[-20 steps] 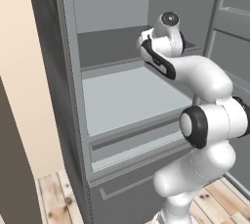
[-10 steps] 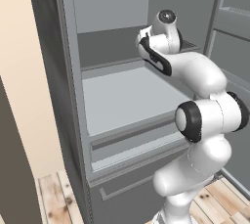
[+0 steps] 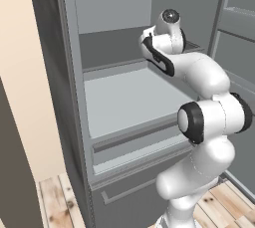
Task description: Retrieve the kiwi and banana from the fridge and place them into the bowl on the dining table.
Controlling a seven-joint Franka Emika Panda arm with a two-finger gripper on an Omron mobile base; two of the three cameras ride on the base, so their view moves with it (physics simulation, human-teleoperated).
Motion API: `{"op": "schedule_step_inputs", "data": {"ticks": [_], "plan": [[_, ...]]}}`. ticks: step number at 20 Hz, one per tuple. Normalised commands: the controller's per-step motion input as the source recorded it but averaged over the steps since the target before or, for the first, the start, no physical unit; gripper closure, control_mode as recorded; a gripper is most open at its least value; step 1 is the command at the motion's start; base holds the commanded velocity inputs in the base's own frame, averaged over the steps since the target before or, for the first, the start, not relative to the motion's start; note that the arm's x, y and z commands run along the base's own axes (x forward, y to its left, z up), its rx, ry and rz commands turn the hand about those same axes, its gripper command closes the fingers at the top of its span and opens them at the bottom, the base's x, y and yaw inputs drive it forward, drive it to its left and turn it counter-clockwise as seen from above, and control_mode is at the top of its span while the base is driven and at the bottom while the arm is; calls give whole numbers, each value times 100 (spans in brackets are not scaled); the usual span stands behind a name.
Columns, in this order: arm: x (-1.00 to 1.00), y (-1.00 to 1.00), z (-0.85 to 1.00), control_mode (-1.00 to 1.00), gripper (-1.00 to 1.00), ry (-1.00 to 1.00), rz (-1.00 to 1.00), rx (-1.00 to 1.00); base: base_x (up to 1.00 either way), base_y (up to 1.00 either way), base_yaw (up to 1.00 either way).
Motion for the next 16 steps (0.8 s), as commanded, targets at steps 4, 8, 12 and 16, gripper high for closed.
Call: {"op": "schedule_step_inputs", "data": {"ticks": [4,8,12,16], "plan": [[-58,-22,-1,-100,100,-29,0,5,0,0,0],[-83,-16,3,-100,100,-38,1,12,0,0,0],[-95,-6,28,-100,100,-15,10,8,0,0,0],[-100,0,51,-100,100,2,23,0,0,0,0]]}}
